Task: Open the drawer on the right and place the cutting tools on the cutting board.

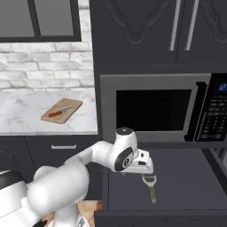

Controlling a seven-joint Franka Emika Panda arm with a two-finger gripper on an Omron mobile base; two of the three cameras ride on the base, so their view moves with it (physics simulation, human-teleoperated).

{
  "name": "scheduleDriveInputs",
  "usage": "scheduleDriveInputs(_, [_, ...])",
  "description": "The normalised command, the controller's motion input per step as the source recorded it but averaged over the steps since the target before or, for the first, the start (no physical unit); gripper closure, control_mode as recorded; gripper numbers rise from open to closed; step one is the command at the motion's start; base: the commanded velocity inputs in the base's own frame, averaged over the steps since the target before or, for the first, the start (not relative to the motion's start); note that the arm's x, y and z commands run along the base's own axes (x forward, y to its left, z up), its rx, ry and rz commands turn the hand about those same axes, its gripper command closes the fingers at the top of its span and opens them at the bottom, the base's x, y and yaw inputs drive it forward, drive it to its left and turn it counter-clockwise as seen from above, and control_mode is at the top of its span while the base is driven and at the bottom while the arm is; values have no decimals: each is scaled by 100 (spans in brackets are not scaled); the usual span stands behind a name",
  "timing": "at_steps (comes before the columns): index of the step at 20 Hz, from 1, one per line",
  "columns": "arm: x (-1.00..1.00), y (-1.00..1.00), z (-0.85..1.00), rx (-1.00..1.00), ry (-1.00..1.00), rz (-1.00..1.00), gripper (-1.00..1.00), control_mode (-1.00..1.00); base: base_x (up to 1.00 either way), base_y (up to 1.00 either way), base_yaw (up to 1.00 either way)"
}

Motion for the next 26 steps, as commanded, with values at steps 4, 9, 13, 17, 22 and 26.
scheduleDriveInputs(4, [0,-34,-40,0,5,7,-100,-100,0,0,0])
scheduleDriveInputs(9, [0,-50,-44,0,1,6,-100,-100,0,0,0])
scheduleDriveInputs(13, [4,-37,-30,0,0,5,-100,-100,0,0,0])
scheduleDriveInputs(17, [17,-29,-28,0,-2,6,-100,-100,0,0,0])
scheduleDriveInputs(22, [19,-31,-28,0,-9,7,-100,-100,0,0,0])
scheduleDriveInputs(26, [24,-26,-28,2,-13,5,-100,-100,0,0,0])
